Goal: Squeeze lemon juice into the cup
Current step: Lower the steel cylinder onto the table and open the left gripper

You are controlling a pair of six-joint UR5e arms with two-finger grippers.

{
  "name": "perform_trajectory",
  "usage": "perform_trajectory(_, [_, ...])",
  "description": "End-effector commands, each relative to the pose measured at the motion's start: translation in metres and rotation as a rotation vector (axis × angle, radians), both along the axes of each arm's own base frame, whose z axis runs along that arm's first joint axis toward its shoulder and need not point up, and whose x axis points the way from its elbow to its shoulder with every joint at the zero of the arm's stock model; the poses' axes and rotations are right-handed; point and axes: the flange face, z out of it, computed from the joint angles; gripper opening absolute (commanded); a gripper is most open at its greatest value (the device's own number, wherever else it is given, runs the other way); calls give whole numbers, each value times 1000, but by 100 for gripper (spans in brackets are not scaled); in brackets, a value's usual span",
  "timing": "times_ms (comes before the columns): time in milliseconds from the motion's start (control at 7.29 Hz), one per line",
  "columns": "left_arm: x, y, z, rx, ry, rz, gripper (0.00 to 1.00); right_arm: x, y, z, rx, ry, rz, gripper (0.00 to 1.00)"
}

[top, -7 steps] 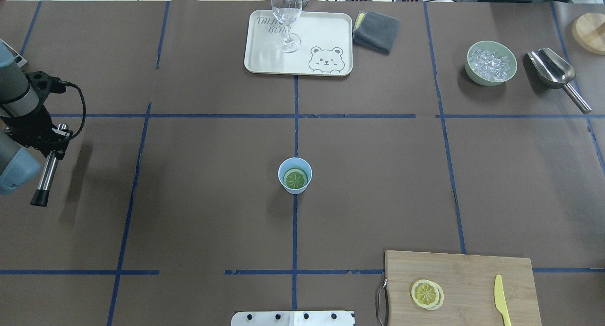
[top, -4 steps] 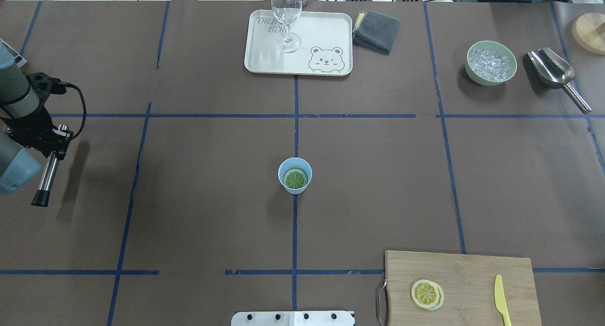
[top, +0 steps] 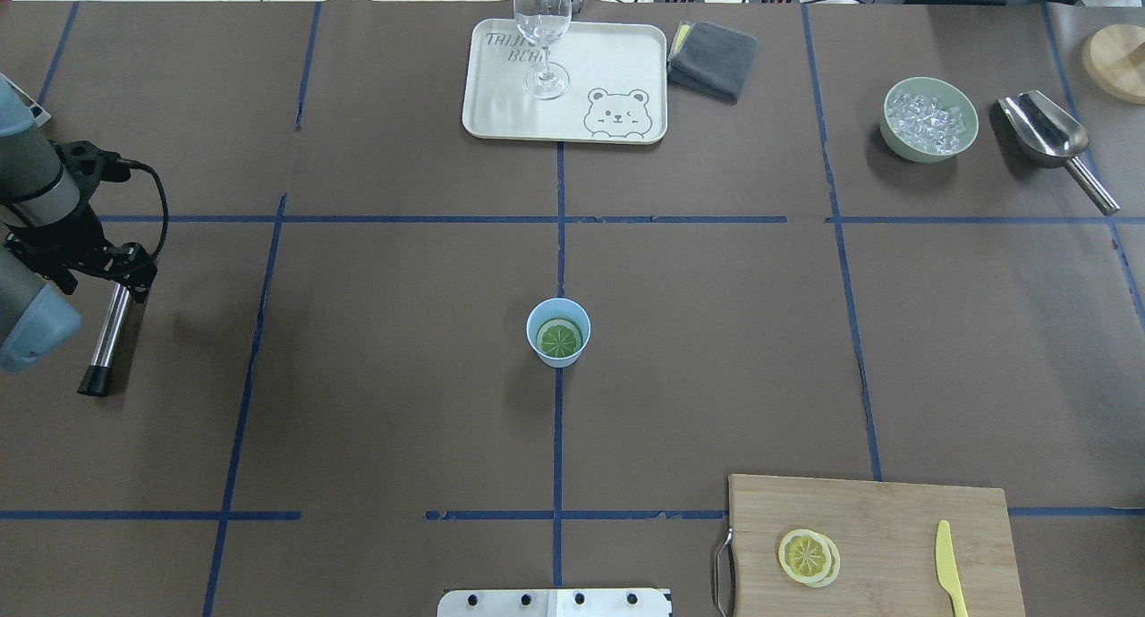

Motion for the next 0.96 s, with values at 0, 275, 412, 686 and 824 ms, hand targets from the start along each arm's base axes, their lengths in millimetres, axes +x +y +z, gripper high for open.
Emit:
perform_trajectory(0, [-6, 0, -21, 37, 27, -2, 100, 0, 0, -2, 2, -1, 1, 100])
perform_trajectory(275, [-83, -13, -47, 118, 59, -91, 100, 0, 3, -4, 7, -3, 1, 100])
perform_trajectory(412, [-144, -19, -42, 201, 67, -78, 100, 0, 5, -2, 3, -4, 0, 100])
perform_trajectory(686, [-250, -4, 3, 346, 55, 30, 100, 0, 8, 1, -3, -6, 0, 100])
perform_trajectory(824, [-299, 8, 21, 399, 45, 55, 100, 0, 9, 2, -6, -6, 0, 100])
